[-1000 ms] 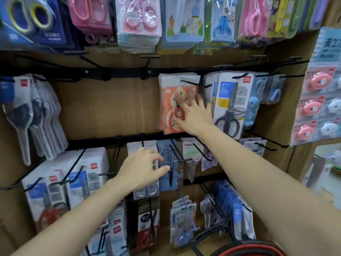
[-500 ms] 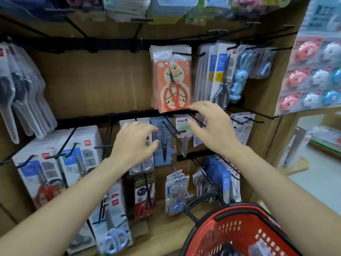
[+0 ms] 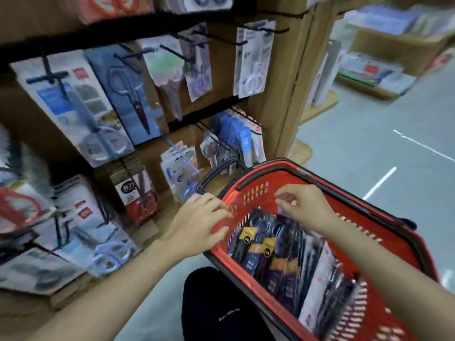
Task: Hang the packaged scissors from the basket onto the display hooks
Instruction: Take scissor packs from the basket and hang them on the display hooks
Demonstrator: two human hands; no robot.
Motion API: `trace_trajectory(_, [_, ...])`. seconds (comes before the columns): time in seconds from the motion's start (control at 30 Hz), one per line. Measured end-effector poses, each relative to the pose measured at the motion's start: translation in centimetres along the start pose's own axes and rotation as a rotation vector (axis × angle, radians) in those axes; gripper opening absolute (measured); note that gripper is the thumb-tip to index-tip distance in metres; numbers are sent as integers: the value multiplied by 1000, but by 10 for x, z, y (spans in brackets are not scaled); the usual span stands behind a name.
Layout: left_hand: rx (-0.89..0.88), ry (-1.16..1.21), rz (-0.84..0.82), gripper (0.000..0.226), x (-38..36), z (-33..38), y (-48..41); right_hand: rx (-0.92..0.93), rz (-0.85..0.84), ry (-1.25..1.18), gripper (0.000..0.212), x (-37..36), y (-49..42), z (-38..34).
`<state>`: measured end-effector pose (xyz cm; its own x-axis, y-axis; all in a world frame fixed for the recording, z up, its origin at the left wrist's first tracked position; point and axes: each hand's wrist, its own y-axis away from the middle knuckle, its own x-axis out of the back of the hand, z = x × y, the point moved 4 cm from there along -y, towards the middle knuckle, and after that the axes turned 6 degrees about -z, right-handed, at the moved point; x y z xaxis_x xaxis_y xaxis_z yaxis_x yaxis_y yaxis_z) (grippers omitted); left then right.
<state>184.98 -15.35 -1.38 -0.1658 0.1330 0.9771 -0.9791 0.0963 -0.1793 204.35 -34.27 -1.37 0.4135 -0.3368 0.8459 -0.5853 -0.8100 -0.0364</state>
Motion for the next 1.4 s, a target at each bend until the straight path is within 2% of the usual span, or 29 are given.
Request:
trace_trajectory(0.1, [-3,35,-153,34,-41,-6,-9,-203,-179,72,25,-29,20,45])
trace_trajectory(0.2, [-42,15,-223,38,-70,-4,-17,-365,-309,110,65,-60,39,89])
trace_trajectory(0.27, [-77,-2,-267,43,-83,-1,-24,-468,-323,-18,87,-81,49,109])
trace_trajectory(0.37, [-129,-58,-346,47,-93,-1,-36,-594,-203,-194,98,-105,49,125])
trace_trajectory(0.47, [-161,-149,-359,53,-96,-4,-41,-613,-140,-216,82,-117,40,136])
trace_trajectory(0.67, [-123,-256,-365,52,-104,-3,-52,-566,-63,-520,30,-97,51,131])
trace_trajectory(0.8, [-17,-253,-424,47,-100,10,-71,-525,54,-661,29,-77,70,124])
trace_trajectory(0.9, [28,-43,-423,55,-98,26,-93,-519,217,-719,30,-64,79,119])
trace_trajectory(0.97, [31,169,-400,75,-103,39,-109,-501,311,-753,31,-56,82,116])
trace_trajectory(1.03, [-34,312,-371,101,-106,55,-127,-461,329,-730,30,-50,82,113])
trace_trajectory(1.13, [-145,362,-336,116,-106,69,-151,-392,280,-706,32,-47,77,101])
trace_trajectory(1.2, [-174,361,-364,100,-110,68,-160,-369,225,-684,30,-49,73,91])
trace_trajectory(1.27, [-169,385,-428,64,-115,64,-160,-389,169,-643,30,-56,74,83])
trace_trajectory(1.3, [-170,382,-456,55,-118,62,-158,-404,138,-623,30,-61,76,81])
trace_trajectory(1.4, [-187,251,-484,55,-122,61,-150,-429,27,-601,34,-71,82,81])
